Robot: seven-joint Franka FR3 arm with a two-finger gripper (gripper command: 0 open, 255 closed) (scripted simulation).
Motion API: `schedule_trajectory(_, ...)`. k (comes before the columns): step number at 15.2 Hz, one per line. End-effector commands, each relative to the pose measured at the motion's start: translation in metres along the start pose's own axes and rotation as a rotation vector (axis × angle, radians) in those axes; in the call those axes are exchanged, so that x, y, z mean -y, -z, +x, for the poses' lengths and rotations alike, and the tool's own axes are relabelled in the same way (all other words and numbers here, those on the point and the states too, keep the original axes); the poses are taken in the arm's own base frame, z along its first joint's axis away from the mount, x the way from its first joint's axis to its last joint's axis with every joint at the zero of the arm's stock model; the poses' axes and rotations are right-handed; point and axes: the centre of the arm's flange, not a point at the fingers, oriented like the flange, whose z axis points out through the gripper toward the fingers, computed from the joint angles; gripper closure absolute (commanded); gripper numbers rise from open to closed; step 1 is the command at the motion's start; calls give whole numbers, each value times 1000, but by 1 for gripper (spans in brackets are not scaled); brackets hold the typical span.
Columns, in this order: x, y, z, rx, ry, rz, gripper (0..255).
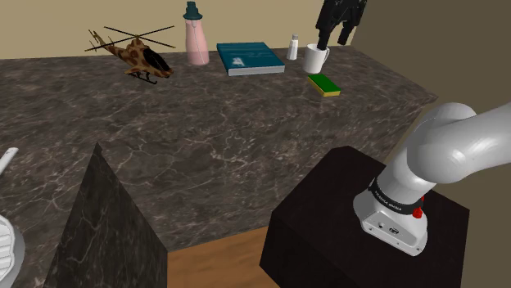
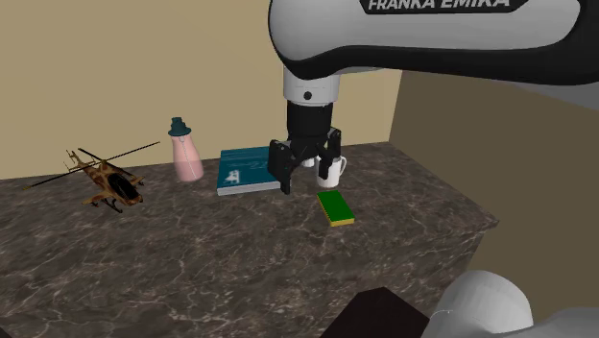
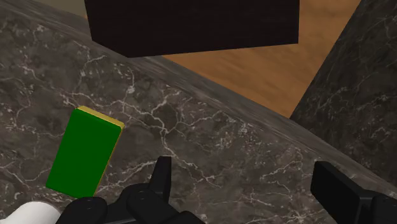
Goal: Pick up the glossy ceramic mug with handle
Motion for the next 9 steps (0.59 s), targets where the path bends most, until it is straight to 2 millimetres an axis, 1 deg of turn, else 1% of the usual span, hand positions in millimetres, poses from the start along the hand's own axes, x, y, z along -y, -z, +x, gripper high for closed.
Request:
schedule_trajectory(1, 0, 0, 0, 0, 0, 0, 0)
schedule_trajectory(9, -70, -33, 66, -6, -5, -27, 0)
